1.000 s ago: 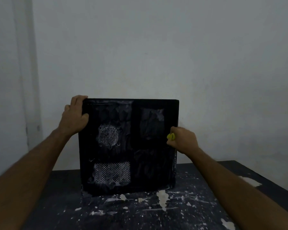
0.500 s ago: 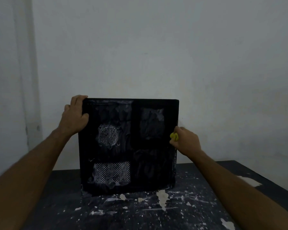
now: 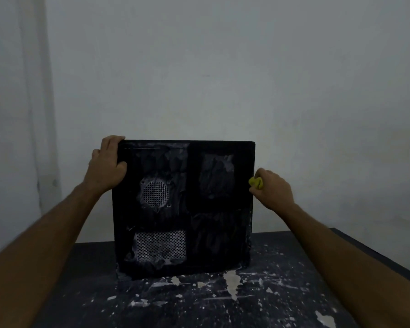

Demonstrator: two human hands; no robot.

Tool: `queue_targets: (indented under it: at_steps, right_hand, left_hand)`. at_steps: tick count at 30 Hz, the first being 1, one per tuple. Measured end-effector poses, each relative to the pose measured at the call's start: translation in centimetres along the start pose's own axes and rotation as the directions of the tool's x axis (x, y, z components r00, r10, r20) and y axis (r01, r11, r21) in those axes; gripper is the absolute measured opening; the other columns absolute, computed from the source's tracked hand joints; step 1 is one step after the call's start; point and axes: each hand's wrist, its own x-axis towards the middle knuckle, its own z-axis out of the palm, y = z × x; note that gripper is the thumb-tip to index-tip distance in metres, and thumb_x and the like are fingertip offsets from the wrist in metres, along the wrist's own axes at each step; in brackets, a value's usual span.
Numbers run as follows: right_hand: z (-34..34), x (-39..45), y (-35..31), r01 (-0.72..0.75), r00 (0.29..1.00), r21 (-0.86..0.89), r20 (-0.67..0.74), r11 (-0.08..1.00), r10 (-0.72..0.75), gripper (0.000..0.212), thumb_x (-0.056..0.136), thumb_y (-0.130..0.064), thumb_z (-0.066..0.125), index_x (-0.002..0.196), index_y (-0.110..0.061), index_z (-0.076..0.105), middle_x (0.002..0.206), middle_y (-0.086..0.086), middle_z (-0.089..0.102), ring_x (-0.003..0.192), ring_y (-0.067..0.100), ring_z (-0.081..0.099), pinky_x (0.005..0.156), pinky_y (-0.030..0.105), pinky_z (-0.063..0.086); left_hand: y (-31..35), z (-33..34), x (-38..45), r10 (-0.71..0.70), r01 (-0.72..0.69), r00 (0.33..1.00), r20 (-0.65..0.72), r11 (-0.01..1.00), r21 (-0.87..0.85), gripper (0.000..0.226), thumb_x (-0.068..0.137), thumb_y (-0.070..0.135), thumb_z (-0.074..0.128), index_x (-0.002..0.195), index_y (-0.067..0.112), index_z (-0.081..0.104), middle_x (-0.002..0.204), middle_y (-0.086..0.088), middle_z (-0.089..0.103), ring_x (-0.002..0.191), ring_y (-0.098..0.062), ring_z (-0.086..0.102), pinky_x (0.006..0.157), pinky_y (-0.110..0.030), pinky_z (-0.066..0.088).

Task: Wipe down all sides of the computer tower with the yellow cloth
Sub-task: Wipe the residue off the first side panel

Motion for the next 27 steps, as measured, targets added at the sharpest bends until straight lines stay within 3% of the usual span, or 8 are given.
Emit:
queue_targets:
  at_steps: [3,6,10,13,16,19,23,27]
  right_hand:
    - [-0.6,0.6,0.1,0.076,0.992,-0.081,0.103,0.994,-0.067,0.031,0.086,-0.036,0.071,0.107,-0.017,0.057,0.094,0.003,0.057,0.08,0.023,0.052,0.064,0.033,0.037]
    - [-1.3,1.4,0.5,0.026,1.0,-0.048,-0.015,0.999,-0.027,0.028,0.086,-0.036,0.072,0.101,-0.017,0.057,0.091,0.003,0.057,0.078,0.025,0.054,0.063,0.034,0.041]
    - [-2.3,2.3,0.8,0.077,0.993,-0.107,0.092,0.991,-0.067,0.027,0.086,-0.037,0.071,0.102,-0.019,0.059,0.094,0.004,0.06,0.084,0.026,0.059,0.064,0.034,0.041]
    - [-3.3,3.2,0.9,0.078,0.997,-0.041,-0.009,0.996,-0.078,0.026,0.084,-0.033,0.072,0.103,-0.018,0.06,0.096,0.005,0.062,0.081,0.027,0.056,0.064,0.034,0.04]
    - [-3.7,3.6,0.1,0.165,0.981,-0.136,0.123,0.977,-0.149,0.029,0.083,-0.036,0.072,0.106,-0.021,0.061,0.101,0.004,0.063,0.089,0.027,0.06,0.069,0.035,0.046]
    - [-3.8,4.0,0.0,0.102,0.994,-0.107,-0.025,0.989,-0.105,0.028,0.084,-0.035,0.072,0.102,-0.018,0.059,0.095,0.006,0.061,0.083,0.03,0.06,0.065,0.036,0.047]
    - [-4.5,4.8,-0.4,0.128,0.992,-0.143,0.011,0.981,-0.128,0.03,0.084,-0.036,0.072,0.107,-0.019,0.061,0.099,0.006,0.063,0.087,0.032,0.062,0.067,0.037,0.048]
    - [-4.9,5.6,-0.9,0.1,0.991,-0.102,-0.078,0.99,-0.108,0.029,0.085,-0.034,0.07,0.106,-0.017,0.059,0.097,0.007,0.063,0.084,0.033,0.061,0.064,0.036,0.046]
  left_hand:
    - [-0.2,0.0,0.2,0.008,-0.008,1.0,0.0,1.0,0.001,0.075,0.073,0.027,0.042,0.147,0.021,0.036,0.152,-0.003,0.032,0.119,-0.05,0.045,0.106,-0.06,0.039]
    - [0.1,0.0,0.2,-0.006,0.006,1.0,0.004,1.0,0.008,0.075,0.073,0.028,0.042,0.148,0.022,0.036,0.152,-0.002,0.031,0.118,-0.05,0.044,0.104,-0.061,0.039]
    - [0.0,-0.1,0.2,-0.004,0.004,1.0,0.01,1.0,0.009,0.075,0.073,0.028,0.042,0.148,0.022,0.036,0.152,-0.001,0.031,0.12,-0.05,0.044,0.107,-0.06,0.038]
    - [-0.1,0.0,0.3,0.0,0.0,1.0,0.006,1.0,0.01,0.075,0.073,0.028,0.043,0.148,0.021,0.036,0.151,-0.002,0.032,0.12,-0.05,0.045,0.107,-0.06,0.038]
    - [-0.1,0.0,0.3,-0.004,0.004,1.0,0.006,1.0,0.012,0.076,0.073,0.028,0.043,0.148,0.02,0.037,0.151,-0.002,0.032,0.119,-0.049,0.045,0.105,-0.06,0.038]
    - [-0.3,0.0,0.4,0.004,-0.004,1.0,0.009,1.0,0.007,0.076,0.072,0.028,0.044,0.148,0.019,0.037,0.15,-0.004,0.033,0.12,-0.048,0.046,0.107,-0.058,0.037]
    - [-0.7,0.2,0.5,0.031,-0.031,1.0,0.006,0.999,0.015,0.076,0.073,0.028,0.044,0.148,0.018,0.036,0.15,-0.005,0.034,0.12,-0.047,0.047,0.106,-0.057,0.037]
    - [-0.6,0.2,0.6,0.037,-0.037,0.999,0.001,0.999,0.011,0.076,0.073,0.027,0.044,0.147,0.017,0.037,0.149,-0.006,0.034,0.118,-0.047,0.047,0.105,-0.056,0.037]
